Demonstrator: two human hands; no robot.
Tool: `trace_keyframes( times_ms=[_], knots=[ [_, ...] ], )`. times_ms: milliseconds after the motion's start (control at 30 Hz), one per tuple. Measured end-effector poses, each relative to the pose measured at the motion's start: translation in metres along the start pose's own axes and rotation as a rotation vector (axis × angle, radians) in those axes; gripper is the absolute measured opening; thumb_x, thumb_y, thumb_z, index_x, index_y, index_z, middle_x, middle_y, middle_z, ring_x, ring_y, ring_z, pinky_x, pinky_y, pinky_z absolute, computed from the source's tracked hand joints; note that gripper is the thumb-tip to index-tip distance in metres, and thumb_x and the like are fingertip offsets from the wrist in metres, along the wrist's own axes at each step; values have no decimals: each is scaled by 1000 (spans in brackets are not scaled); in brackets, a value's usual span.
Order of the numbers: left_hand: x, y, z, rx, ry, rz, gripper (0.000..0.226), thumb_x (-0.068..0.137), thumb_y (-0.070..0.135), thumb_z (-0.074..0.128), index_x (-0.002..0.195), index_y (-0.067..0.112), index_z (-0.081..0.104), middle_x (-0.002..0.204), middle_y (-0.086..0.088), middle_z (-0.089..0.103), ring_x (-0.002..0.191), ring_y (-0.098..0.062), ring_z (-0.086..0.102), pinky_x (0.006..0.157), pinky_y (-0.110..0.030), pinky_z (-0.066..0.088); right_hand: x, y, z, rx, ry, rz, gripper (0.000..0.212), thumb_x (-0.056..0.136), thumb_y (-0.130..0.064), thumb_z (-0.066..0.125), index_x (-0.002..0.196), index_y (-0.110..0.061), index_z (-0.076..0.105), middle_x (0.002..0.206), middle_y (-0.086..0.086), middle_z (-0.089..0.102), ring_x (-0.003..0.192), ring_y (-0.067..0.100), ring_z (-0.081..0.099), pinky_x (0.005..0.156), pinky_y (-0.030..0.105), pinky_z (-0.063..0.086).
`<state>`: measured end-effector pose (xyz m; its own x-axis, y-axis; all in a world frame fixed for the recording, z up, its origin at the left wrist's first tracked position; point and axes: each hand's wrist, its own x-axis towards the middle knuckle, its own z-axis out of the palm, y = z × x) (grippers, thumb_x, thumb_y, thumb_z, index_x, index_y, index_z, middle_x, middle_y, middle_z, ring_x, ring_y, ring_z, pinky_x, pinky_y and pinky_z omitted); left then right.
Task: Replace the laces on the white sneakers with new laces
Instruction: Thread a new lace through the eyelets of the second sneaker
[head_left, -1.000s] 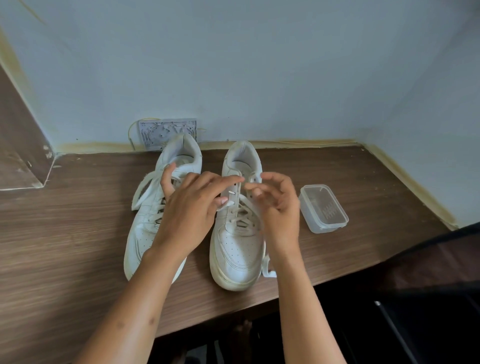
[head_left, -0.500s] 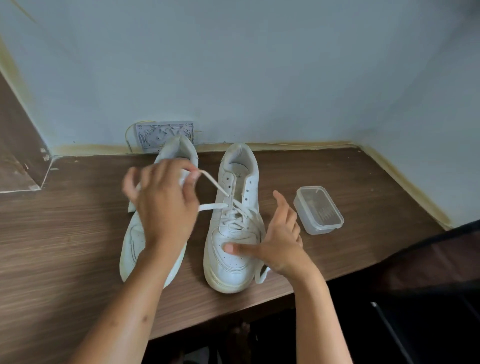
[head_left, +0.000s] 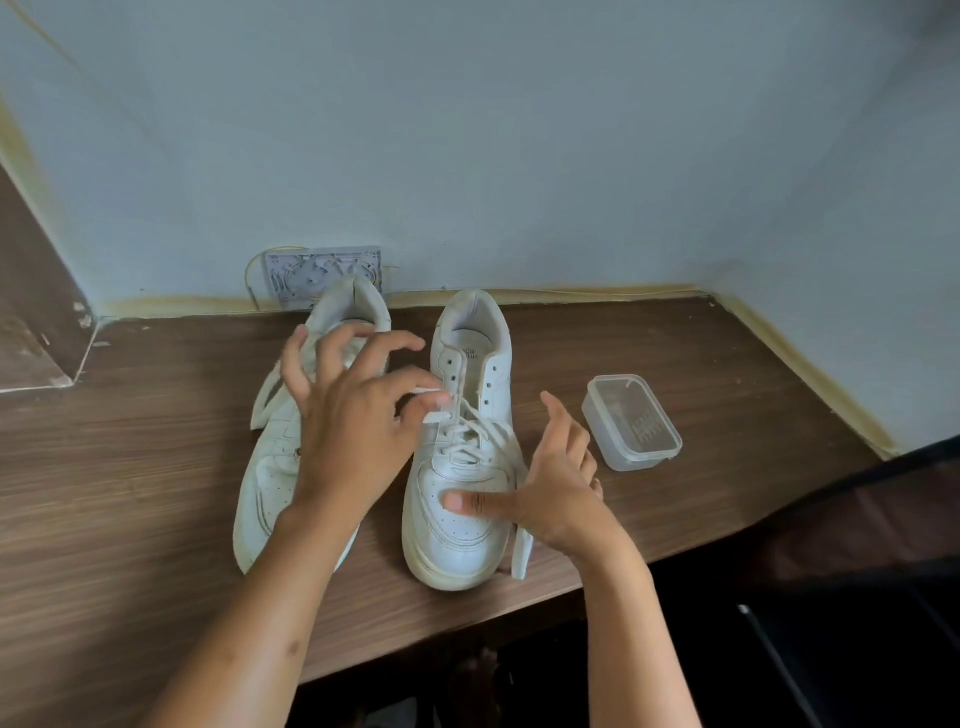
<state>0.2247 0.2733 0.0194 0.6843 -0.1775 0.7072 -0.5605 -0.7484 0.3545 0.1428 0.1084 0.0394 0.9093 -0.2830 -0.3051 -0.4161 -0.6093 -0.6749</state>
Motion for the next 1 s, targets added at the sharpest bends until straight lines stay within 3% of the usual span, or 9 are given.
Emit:
trace_keyframes(
  times_ms=[133, 233, 333, 400, 500, 700, 800, 933, 1000],
  knots=[
    [5, -12, -14, 22, 246, -328, 21, 88, 43, 67, 81, 24, 72, 102, 10, 68, 108, -25, 49, 102, -51, 28, 0, 0, 0, -4, -9, 4, 151, 45, -62, 90, 151, -33, -14, 160, 3, -8, 149, 27, -6, 119, 60, 5],
    [5, -24, -19, 71, 217, -448, 24, 89, 48, 63, 92, 26, 72, 114, 9, 63, 116, -29, 45, 103, -52, 28, -1, 0, 0, -2, -12, -1, 150, 46, -61, 90, 151, -32, -13, 160, 2, -8, 149, 27, -6, 119, 60, 4],
    [4, -20, -12, 43, 60, -218, 23, 84, 53, 68, 99, 36, 73, 127, 9, 58, 122, -31, 39, 107, -56, 22, 0, 0, -1, -1, -16, 3, 150, 46, -61, 90, 151, -33, -13, 160, 2, -8, 149, 28, -6, 119, 60, 4],
    [2, -9, -5, 35, -42, -43, 19, 79, 56, 72, 89, 40, 75, 128, 11, 59, 125, -29, 38, 110, -58, 15, 0, -1, 0, -3, -11, 7, 150, 45, -62, 90, 151, -34, -13, 160, 2, -7, 149, 28, -5, 119, 60, 5],
    [0, 1, 2, 45, -68, 21, 11, 79, 48, 75, 75, 38, 73, 122, 15, 62, 126, -26, 42, 113, -58, 11, 0, 0, 0, 0, -11, 15, 150, 45, -62, 90, 151, -34, -13, 160, 3, -7, 149, 28, -4, 119, 59, 5],
    [5, -15, -13, 45, 271, -375, 23, 88, 44, 67, 78, 23, 70, 103, 8, 67, 110, -26, 49, 102, -53, 30, -1, 1, 0, 6, -27, -2, 148, 46, -63, 89, 151, -34, -12, 159, 0, -6, 149, 27, -3, 119, 60, 7],
    [5, -25, -18, 75, 266, -503, 27, 89, 48, 62, 87, 22, 70, 111, 7, 64, 116, -28, 46, 103, -51, 28, -1, 2, 0, 4, -23, -4, 149, 45, -63, 89, 151, -33, -11, 160, 0, -5, 149, 27, -3, 119, 60, 7],
    [5, -21, -10, 54, 82, -233, 28, 84, 54, 65, 103, 34, 72, 130, 6, 56, 124, -34, 39, 108, -58, 21, 0, 2, 0, 9, -21, -8, 149, 44, -63, 89, 151, -34, -10, 160, 1, -5, 149, 28, -2, 119, 60, 7],
    [5, -11, -5, 35, -20, -58, 23, 80, 59, 69, 92, 40, 75, 132, 10, 56, 127, -32, 38, 110, -61, 14, 0, 2, 1, 10, -16, -6, 149, 44, -64, 89, 151, -35, -10, 159, 1, -4, 149, 28, -2, 119, 60, 8]
  ],
)
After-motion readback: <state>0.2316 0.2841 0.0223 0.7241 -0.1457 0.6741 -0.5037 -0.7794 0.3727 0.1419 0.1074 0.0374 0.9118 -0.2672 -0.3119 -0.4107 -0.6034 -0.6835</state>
